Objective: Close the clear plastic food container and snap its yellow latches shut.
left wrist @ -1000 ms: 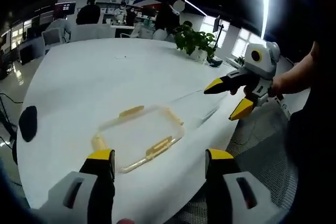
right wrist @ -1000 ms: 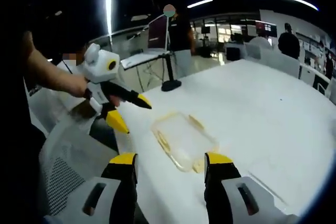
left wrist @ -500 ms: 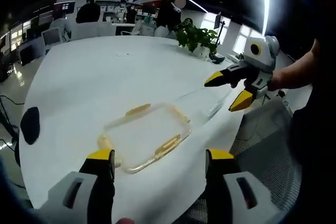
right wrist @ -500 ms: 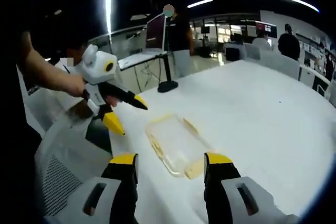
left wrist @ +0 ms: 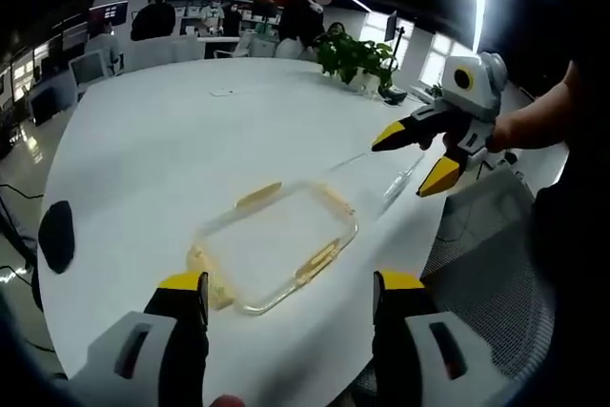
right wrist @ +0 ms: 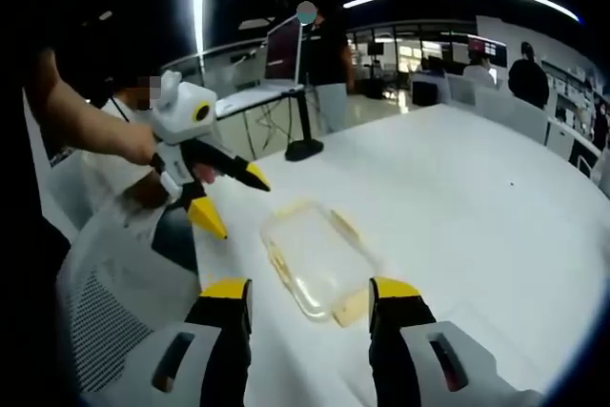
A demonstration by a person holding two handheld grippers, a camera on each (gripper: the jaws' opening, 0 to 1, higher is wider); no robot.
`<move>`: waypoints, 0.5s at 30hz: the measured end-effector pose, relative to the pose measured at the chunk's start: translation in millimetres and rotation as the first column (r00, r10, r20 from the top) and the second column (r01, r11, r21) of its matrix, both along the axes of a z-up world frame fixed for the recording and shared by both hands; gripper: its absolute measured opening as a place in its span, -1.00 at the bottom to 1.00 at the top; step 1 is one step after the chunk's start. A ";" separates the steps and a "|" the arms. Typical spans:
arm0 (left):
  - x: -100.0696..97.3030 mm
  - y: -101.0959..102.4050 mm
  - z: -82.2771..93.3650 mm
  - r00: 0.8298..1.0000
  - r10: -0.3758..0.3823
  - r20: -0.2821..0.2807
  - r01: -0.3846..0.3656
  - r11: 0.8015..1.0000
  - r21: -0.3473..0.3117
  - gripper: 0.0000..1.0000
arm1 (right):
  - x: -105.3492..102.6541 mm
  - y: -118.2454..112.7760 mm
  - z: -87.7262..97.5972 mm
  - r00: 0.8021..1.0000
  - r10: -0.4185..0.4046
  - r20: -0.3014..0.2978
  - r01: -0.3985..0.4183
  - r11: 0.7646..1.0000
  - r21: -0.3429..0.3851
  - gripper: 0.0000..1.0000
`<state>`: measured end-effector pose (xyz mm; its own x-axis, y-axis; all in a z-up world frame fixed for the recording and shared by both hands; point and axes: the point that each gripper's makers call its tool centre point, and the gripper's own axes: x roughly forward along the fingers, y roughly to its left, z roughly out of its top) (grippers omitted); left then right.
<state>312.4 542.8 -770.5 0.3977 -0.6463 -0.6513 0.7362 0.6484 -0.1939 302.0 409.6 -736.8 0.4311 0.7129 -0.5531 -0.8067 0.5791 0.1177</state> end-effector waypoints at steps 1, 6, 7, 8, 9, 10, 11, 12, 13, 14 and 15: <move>0.8 0.8 -0.9 1.000 -0.002 -0.002 0.002 1.000 0.004 0.40 | 0.6 -0.4 -0.6 1.000 -0.002 -0.001 0.002 1.000 -0.004 -0.04; 2.1 3.3 -5.3 0.999 -0.038 0.011 0.038 0.998 0.049 0.40 | 4.2 -1.9 -2.0 1.000 -0.006 -0.002 0.006 1.000 -0.010 -0.04; 2.4 3.0 -5.5 0.999 -0.040 0.010 0.039 0.998 0.049 0.40 | 5.0 -2.2 -1.8 1.000 -0.007 -0.004 0.007 1.000 -0.009 -0.04; 3.4 3.2 -6.0 0.999 -0.044 0.009 0.043 0.998 0.049 0.40 | 5.7 -2.4 -1.8 1.000 -0.008 -0.005 0.008 1.000 -0.008 -0.04; 4.3 3.4 -6.6 0.999 -0.046 0.007 0.046 0.998 0.049 0.40 | 6.1 -2.7 -2.2 1.000 -0.009 -0.007 0.009 1.000 -0.009 -0.04; 5.3 4.4 -7.9 0.999 -0.050 0.005 0.050 0.997 0.055 0.40 | 6.5 -3.3 -3.4 1.000 -0.007 -0.007 0.007 1.000 -0.016 -0.04; 6.2 4.9 -8.5 0.999 -0.051 0.005 0.051 0.997 0.058 0.40 | 6.8 -3.4 -4.4 1.000 -0.006 -0.007 0.006 1.000 -0.017 -0.04; 7.6 5.8 -9.2 0.999 -0.053 0.004 0.052 0.997 0.062 0.40 | 7.2 -3.5 -5.4 1.000 -0.005 -0.010 0.005 1.000 -0.018 -0.04; 8.4 6.3 -9.4 0.999 -0.054 0.004 0.054 0.996 0.065 0.40 | 7.2 -3.5 -5.6 1.000 -0.005 -0.012 0.005 1.000 -0.019 -0.04; 9.0 6.7 -9.2 0.998 -0.055 0.005 0.055 0.996 0.066 0.40 | 7.3 -3.3 -5.8 1.000 -0.003 -0.013 0.003 1.000 -0.021 -0.04; 10.1 7.1 -8.8 0.998 -0.056 0.007 0.056 0.996 0.067 0.40 | 7.6 -3.3 -6.4 1.000 -0.003 -0.013 0.002 1.000 -0.022 -0.04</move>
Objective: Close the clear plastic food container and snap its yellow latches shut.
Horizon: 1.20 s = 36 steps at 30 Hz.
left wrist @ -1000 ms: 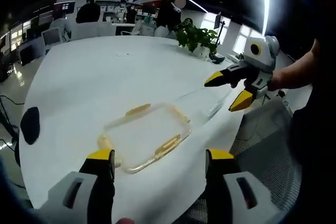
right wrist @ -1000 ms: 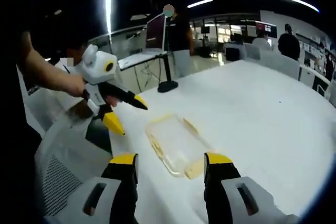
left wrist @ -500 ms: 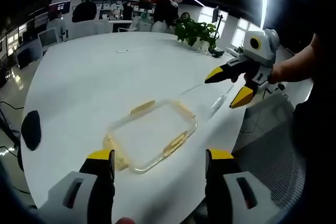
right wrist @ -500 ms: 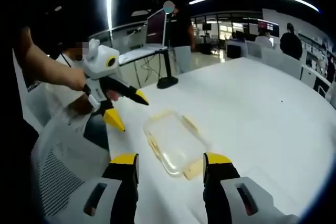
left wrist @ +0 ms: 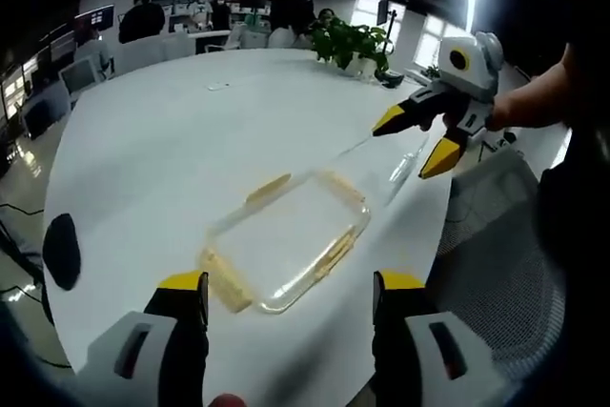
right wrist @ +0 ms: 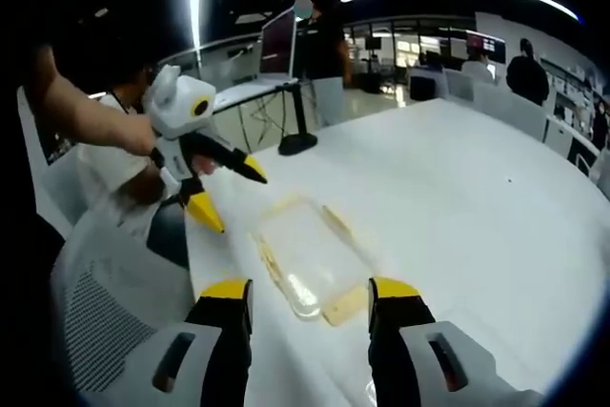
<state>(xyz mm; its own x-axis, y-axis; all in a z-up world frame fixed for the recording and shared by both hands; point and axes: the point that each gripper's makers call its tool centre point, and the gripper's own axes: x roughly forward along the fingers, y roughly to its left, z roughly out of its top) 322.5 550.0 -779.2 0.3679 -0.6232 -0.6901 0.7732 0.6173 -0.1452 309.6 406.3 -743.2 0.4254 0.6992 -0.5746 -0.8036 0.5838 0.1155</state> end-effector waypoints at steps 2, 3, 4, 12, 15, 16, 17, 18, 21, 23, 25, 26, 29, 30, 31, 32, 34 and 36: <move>1.6 0.8 -0.9 1.000 -0.004 -0.003 0.004 1.000 0.004 0.40 | 0.8 0.5 -0.4 1.000 0.001 0.001 -0.001 1.000 -0.001 -0.04; 2.2 1.4 -1.3 1.000 -0.006 -0.003 0.006 1.000 0.006 0.40 | 1.1 0.6 -0.9 1.000 0.001 0.000 -0.001 1.000 -0.003 -0.04; 3.5 2.1 -1.7 1.000 -0.010 -0.003 0.010 1.000 0.011 0.40 | 1.9 0.9 -2.4 1.000 0.002 0.000 -0.002 1.000 -0.008 -0.04; 5.6 8.2 -7.1 1.000 -0.028 -0.013 0.028 0.999 0.035 0.42 | 7.0 2.5 -8.4 1.000 -0.001 -0.008 0.001 0.999 -0.035 -0.04; 4.2 9.3 -10.4 0.999 -0.044 -0.013 0.045 0.998 0.047 0.42 | 8.3 3.4 -11.7 1.000 -0.002 -0.015 0.002 0.999 -0.035 -0.04; 4.1 9.4 -10.8 0.999 -0.048 -0.011 0.048 0.998 0.049 0.42 | 8.3 3.6 -13.0 1.000 -0.001 -0.015 0.000 0.999 -0.036 -0.04; 3.8 9.4 -11.1 0.999 -0.051 -0.011 0.051 0.997 0.051 0.42 | 8.5 3.9 -15.0 1.000 0.002 -0.016 -0.002 0.999 -0.040 -0.04; 3.1 9.5 -12.0 0.998 -0.059 -0.013 0.059 0.997 0.055 0.42 | 8.5 4.0 -16.6 1.000 0.005 -0.019 -0.005 0.999 -0.043 -0.04; 3.6 10.7 -13.7 0.998 -0.069 -0.012 0.069 0.996 0.063 0.42 | 8.7 4.4 -18.6 1.000 0.014 -0.017 -0.015 0.998 -0.053 -0.04; 5.4 11.5 -14.5 0.997 -0.074 -0.009 0.075 0.995 0.069 0.42 | 9.1 4.7 -19.5 1.000 0.020 -0.018 -0.021 0.998 -0.054 -0.04; 7.2 11.9 -16.4 0.996 -0.084 -0.007 0.084 0.993 0.080 0.41 | 10.5 4.6 -20.5 1.000 0.022 -0.021 -0.024 0.998 -0.057 -0.04; 8.2 12.0 -17.3 0.996 -0.087 -0.006 0.088 0.992 0.086 0.41 | 11.7 4.2 -21.5 0.999 0.018 -0.029 -0.020 0.998 -0.056 -0.04; 10.3 11.6 -19.7 0.995 -0.098 -0.004 0.098 0.990 0.099 0.40 | 13.4 3.2 -22.0 0.999 0.018 -0.030 -0.020 0.998 -0.065 -0.04; 10.9 11.0 -21.1 0.994 -0.108 -0.006 0.108 0.989 0.104 0.40 | 13.9 3.0 -22.6 0.999 0.020 -0.029 -0.022 0.997 -0.070 -0.04; 11.4 10.9 -21.3 0.994 -0.113 -0.005 0.113 0.988 0.109 0.41 | 13.9 2.5 -23.9 0.999 0.025 -0.028 -0.028 0.996 -0.080 -0.04; 11.9 10.8 -21.8 0.993 -0.119 -0.004 0.119 0.986 0.113 0.41 | 13.9 1.5 -25.3 0.999 0.032 -0.025 -0.034 0.995 -0.094 -0.04; 13.0 10.0 -23.0 0.992 -0.129 -0.007 0.129 0.984 0.120 0.41 | 12.8 1.6 -26.5 0.999 0.044 -0.025 -0.046 0.994 -0.100 -0.04; 14.1 10.3 -23.3 0.990 -0.142 -0.004 0.141 0.981 0.130 0.41 | 11.9 0.4 -28.9 0.998 0.055 -0.026 -0.058 0.992 -0.113 -0.05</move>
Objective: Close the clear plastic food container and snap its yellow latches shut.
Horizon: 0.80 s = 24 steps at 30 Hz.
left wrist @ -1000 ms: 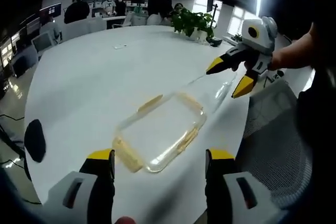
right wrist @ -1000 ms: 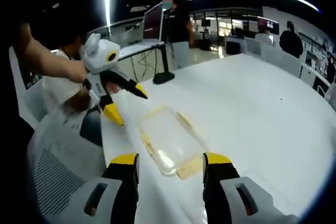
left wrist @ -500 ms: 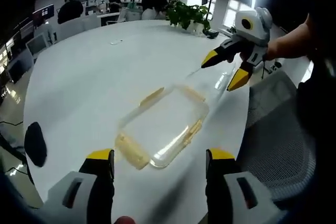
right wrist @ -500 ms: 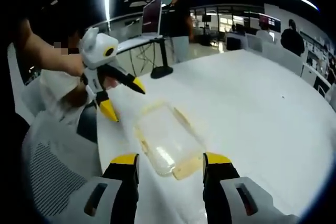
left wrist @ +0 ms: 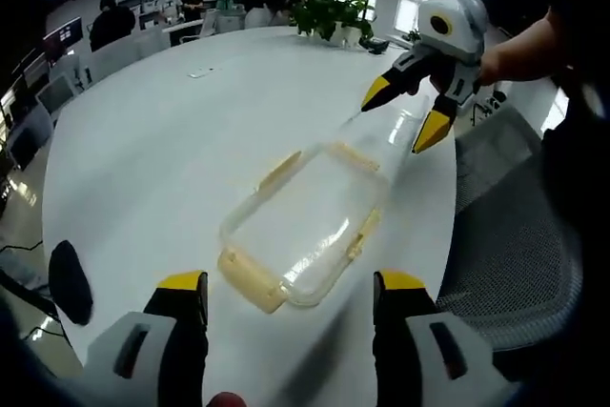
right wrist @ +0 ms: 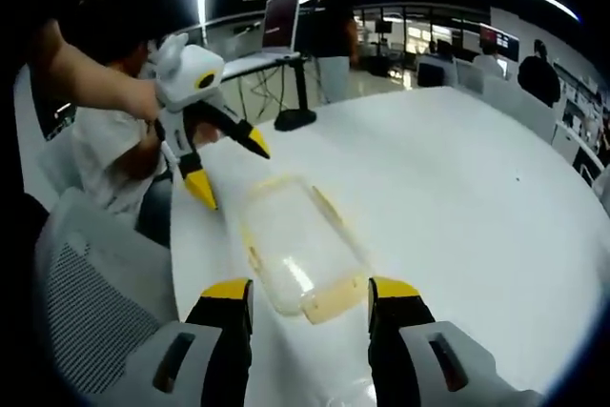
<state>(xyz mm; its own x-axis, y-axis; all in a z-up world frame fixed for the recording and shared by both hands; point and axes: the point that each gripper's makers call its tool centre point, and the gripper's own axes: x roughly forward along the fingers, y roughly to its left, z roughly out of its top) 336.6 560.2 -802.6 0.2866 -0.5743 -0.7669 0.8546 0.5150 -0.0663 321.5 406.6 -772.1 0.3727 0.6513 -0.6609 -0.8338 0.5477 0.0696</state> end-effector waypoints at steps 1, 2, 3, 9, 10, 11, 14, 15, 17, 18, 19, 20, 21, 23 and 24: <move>0.8 0.5 -0.5 1.000 -0.007 0.003 0.007 1.000 0.008 0.42 | -0.3 -0.7 -1.1 1.000 0.007 0.001 -0.007 1.000 -0.006 -0.07; 1.1 0.7 -1.1 1.000 -0.011 0.003 0.011 1.000 0.011 0.43 | -0.2 -0.8 -1.1 1.000 0.009 0.001 -0.009 1.000 -0.009 -0.08; 1.4 1.4 -2.3 1.000 -0.017 0.001 0.017 1.000 0.018 0.43 | 0.2 -1.4 -2.2 1.000 0.011 0.000 -0.011 1.000 -0.015 -0.08; 3.5 5.3 -7.4 0.998 -0.056 0.001 0.056 0.997 0.053 0.43 | -0.2 -1.3 -5.0 1.000 0.031 -0.006 -0.031 0.999 -0.041 -0.06; 3.7 5.8 -8.7 0.997 -0.072 0.002 0.071 0.995 0.065 0.43 | 1.1 -2.2 -6.3 0.999 0.031 -0.007 -0.031 0.998 -0.050 -0.04; 4.0 6.1 -9.5 0.996 -0.084 0.004 0.083 0.994 0.072 0.42 | 1.4 -2.5 -7.2 0.999 0.032 -0.010 -0.032 0.998 -0.056 -0.03; 5.8 8.3 -14.5 0.994 -0.111 0.003 0.110 0.989 0.095 0.41 | 4.2 -2.1 -7.4 0.999 0.041 0.003 -0.041 0.997 -0.062 -0.04; 6.0 8.9 -15.1 0.993 -0.114 0.002 0.114 0.989 0.098 0.41 | 5.6 -2.8 -8.1 0.999 0.049 0.011 -0.048 0.996 -0.076 -0.04; 7.0 9.3 -16.2 0.993 -0.118 0.000 0.118 0.988 0.100 0.41 | 7.3 -3.7 -9.6 0.999 0.053 0.008 -0.052 0.995 -0.090 -0.08; 7.3 9.1 -16.4 0.993 -0.121 0.001 0.120 0.988 0.100 0.41 | 8.2 -3.8 -9.9 0.998 0.055 0.009 -0.054 0.994 -0.091 -0.09; 6.7 9.1 -16.2 0.991 -0.130 0.000 0.130 0.986 0.104 0.41 | 8.5 -4.0 -10.2 0.998 0.058 0.010 -0.057 0.994 -0.094 -0.10; 6.6 9.0 -16.3 0.991 -0.136 0.000 0.135 0.985 0.106 0.41 | 9.1 -4.6 -10.9 0.998 0.059 0.010 -0.058 0.993 -0.099 -0.10; 6.7 9.4 -16.4 0.990 -0.142 0.001 0.141 0.984 0.109 0.41 | 9.5 -5.3 -11.8 0.998 0.064 0.010 -0.062 0.992 -0.106 -0.10; 6.8 10.3 -17.6 0.987 -0.159 0.001 0.158 0.980 0.119 0.41 | 8.9 -5.0 -14.0 0.997 0.075 0.004 -0.074 0.990 -0.116 -0.10; 7.0 10.7 -18.1 0.986 -0.166 0.002 0.165 0.979 0.124 0.41 | 9.0 -5.1 -14.9 0.997 0.082 0.005 -0.081 0.989 -0.123 -0.10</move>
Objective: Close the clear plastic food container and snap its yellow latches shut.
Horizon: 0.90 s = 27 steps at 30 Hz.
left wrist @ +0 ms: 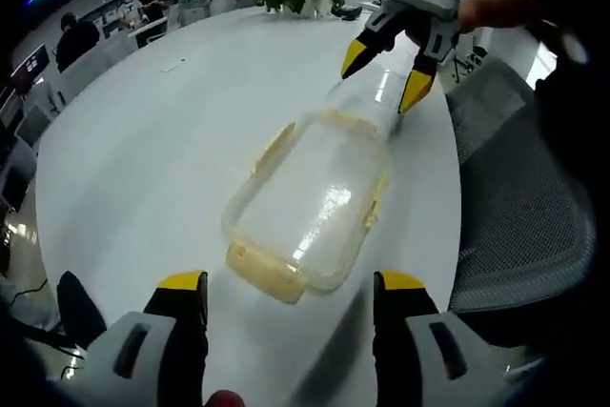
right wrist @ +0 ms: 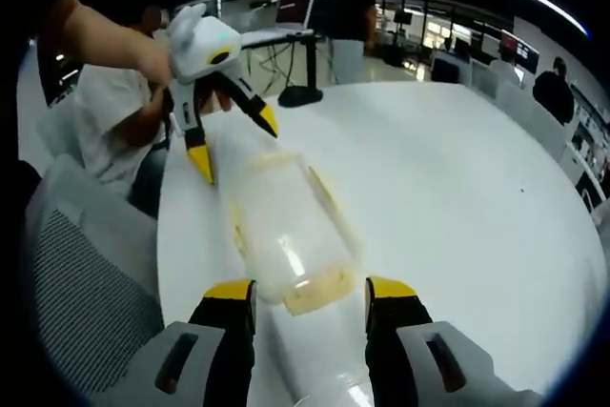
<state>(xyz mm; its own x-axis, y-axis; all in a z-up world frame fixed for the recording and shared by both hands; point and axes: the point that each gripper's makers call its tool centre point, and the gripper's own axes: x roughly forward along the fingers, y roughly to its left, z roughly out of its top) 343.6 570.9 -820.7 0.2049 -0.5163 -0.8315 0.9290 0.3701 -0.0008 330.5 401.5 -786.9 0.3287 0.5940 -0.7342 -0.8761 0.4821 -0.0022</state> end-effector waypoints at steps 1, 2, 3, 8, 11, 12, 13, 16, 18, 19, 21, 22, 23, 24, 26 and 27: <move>0.8 1.0 -0.5 1.000 -0.010 0.006 0.010 1.000 0.008 0.41 | 0.3 0.1 -0.2 1.000 0.003 0.002 -0.003 1.000 -0.003 -0.10; 0.8 1.3 -1.1 1.000 -0.017 0.006 0.017 1.000 0.013 0.41 | 0.7 0.2 -0.4 1.000 0.008 0.002 -0.008 1.000 -0.007 -0.09; 0.7 1.4 -1.6 1.000 -0.023 0.006 0.023 1.000 0.014 0.41 | 0.8 0.4 -0.8 1.000 0.011 0.000 -0.011 1.000 -0.009 -0.09; 1.3 2.6 -5.5 0.998 -0.055 0.009 0.055 0.998 0.034 0.42 | 2.6 -0.6 -7.7 0.999 0.032 -0.004 -0.033 0.999 -0.038 -0.08; 2.1 5.2 -9.4 0.997 -0.080 0.011 0.079 0.995 0.057 0.42 | 2.7 -0.5 -10.1 0.999 0.043 -0.007 -0.043 0.998 -0.048 -0.07; 2.8 5.6 -9.6 0.997 -0.081 0.011 0.081 0.995 0.058 0.42 | 3.3 -0.8 -10.8 0.999 0.045 -0.007 -0.046 0.998 -0.050 -0.07; 3.6 6.1 -9.3 0.996 -0.084 0.011 0.083 0.995 0.061 0.42 | 3.2 -0.7 -11.4 0.999 0.053 -0.009 -0.053 0.997 -0.056 -0.08; 5.9 7.1 -7.6 0.994 -0.104 0.022 0.102 0.992 0.070 0.40 | 3.3 -0.1 -11.7 0.998 0.065 -0.007 -0.065 0.996 -0.065 -0.08; 6.5 7.8 -8.6 0.993 -0.117 0.017 0.116 0.990 0.079 0.40 | 2.8 1.6 -12.8 0.997 0.073 -0.016 -0.074 0.995 -0.064 -0.07; 7.1 8.5 -9.8 0.992 -0.128 0.016 0.126 0.988 0.086 0.40 | 3.0 2.0 -13.6 0.997 0.074 -0.019 -0.075 0.995 -0.065 -0.07; 7.3 9.1 -11.0 0.989 -0.146 0.015 0.144 0.985 0.096 0.39 | 2.9 2.4 -16.5 0.996 0.088 -0.024 -0.089 0.993 -0.077 -0.07; 7.5 8.7 -11.5 0.988 -0.154 0.014 0.152 0.983 0.099 0.38 | 2.2 2.9 -17.5 0.995 0.099 -0.025 -0.100 0.991 -0.085 -0.07; 7.4 7.9 -11.3 0.987 -0.162 0.013 0.160 0.982 0.100 0.38 | 1.0 2.5 -20.4 0.993 0.113 -0.034 -0.115 0.988 -0.100 -0.07; 7.6 7.4 -11.4 0.986 -0.167 0.011 0.165 0.981 0.101 0.38 | 0.7 2.2 -22.4 0.992 0.120 -0.038 -0.123 0.987 -0.107 -0.07; 8.4 6.7 -12.8 0.984 -0.179 0.009 0.177 0.978 0.110 0.39 | -0.4 2.8 -25.2 0.989 0.138 -0.044 -0.142 0.983 -0.117 -0.07; 8.8 6.7 -13.5 0.982 -0.188 0.010 0.186 0.976 0.117 0.39 | -0.6 2.9 -26.2 0.988 0.149 -0.043 -0.153 0.980 -0.125 -0.08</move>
<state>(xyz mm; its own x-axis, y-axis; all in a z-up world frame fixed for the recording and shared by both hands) 352.4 577.7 -834.3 0.1314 -0.4483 -0.8842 0.9812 0.1861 0.0515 329.9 404.4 -813.2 0.2162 0.5358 -0.8162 -0.9394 0.3419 -0.0244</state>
